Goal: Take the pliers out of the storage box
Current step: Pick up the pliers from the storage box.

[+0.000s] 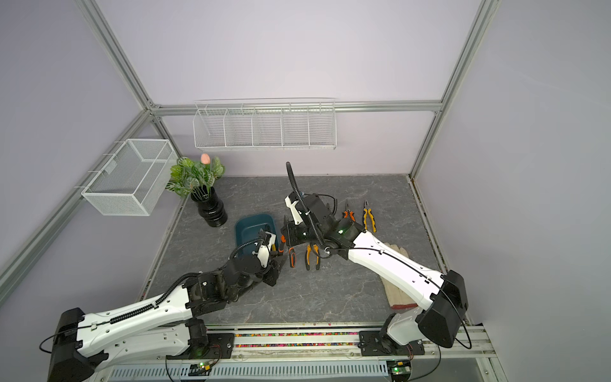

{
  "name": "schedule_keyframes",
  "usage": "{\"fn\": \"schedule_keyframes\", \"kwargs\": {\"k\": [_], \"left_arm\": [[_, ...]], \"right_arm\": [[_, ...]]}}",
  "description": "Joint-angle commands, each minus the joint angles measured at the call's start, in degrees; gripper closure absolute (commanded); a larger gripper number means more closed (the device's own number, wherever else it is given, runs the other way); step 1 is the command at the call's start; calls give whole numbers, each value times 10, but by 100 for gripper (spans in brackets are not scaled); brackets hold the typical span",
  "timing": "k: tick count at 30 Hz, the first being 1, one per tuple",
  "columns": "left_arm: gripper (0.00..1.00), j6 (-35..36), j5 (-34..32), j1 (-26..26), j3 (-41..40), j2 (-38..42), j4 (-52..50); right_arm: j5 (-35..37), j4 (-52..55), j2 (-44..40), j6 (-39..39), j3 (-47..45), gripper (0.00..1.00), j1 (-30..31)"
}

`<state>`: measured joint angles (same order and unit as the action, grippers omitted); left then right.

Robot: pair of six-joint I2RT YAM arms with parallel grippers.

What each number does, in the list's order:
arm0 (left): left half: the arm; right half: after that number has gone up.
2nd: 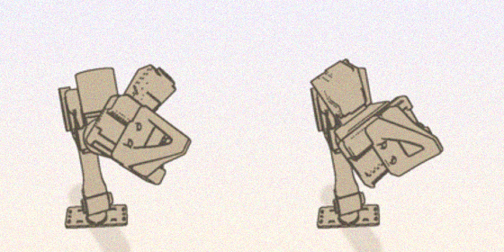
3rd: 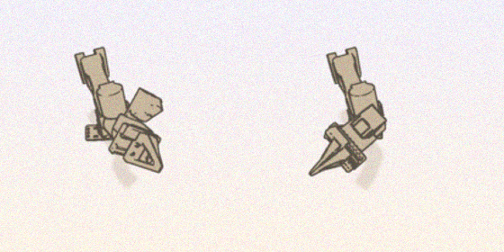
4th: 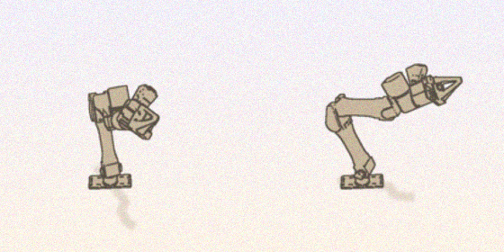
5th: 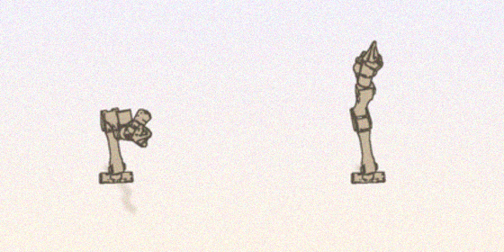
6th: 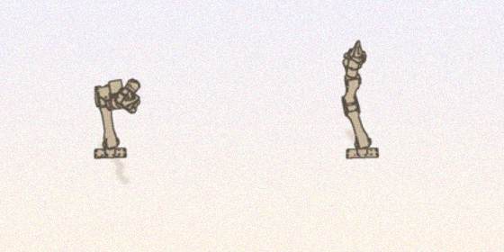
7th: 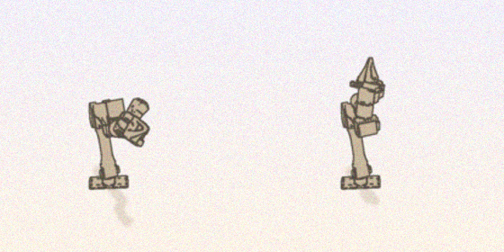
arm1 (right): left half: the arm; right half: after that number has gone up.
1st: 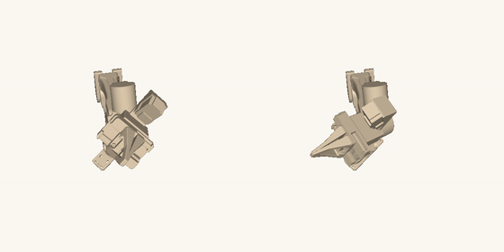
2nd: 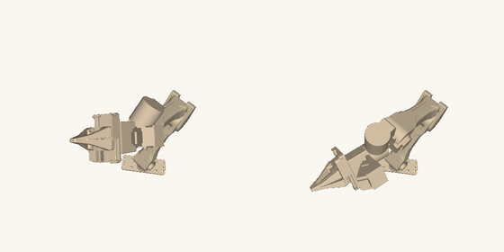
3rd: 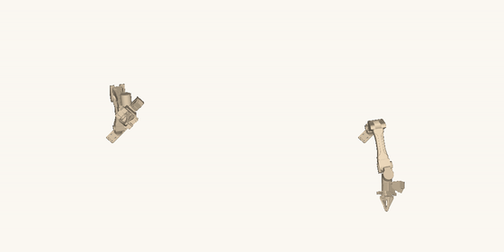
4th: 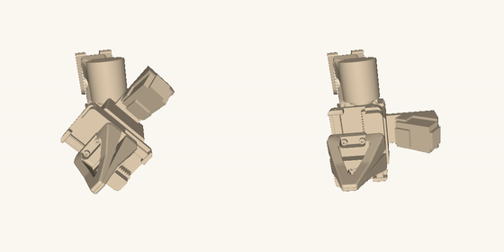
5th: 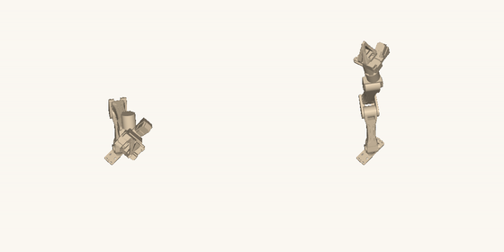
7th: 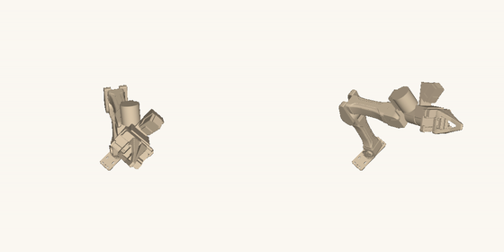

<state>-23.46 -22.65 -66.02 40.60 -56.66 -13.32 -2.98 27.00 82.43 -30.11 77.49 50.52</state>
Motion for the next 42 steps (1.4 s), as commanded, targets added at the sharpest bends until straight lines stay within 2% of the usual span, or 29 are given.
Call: {"fn": "schedule_keyframes", "kwargs": {"k": [1, 19, 28, 35, 40, 42], "left_arm": [[62, 2, 2, -2, 10, -2, 8], [65, 5, -5, 7, 7, -20, 10], [65, 9, -9, 32, 6, -21, -3], [70, 6, -4, 34, 6, -15, -3], [63, 3, 8, 34, 15, -13, -5], [63, 2, 9, 34, 16, -15, -6]], "right_arm": [[-5, -22, -5, 1, 24, 93, 3], [-39, -26, -17, -23, 30, 94, 2], [-55, -33, -31, -36, 13, 94, 0], [-40, -25, -34, -28, 6, 93, -2], [0, -4, -24, 1, 15, 93, -2], [7, -2, -22, 6, 17, 93, -1]]}}
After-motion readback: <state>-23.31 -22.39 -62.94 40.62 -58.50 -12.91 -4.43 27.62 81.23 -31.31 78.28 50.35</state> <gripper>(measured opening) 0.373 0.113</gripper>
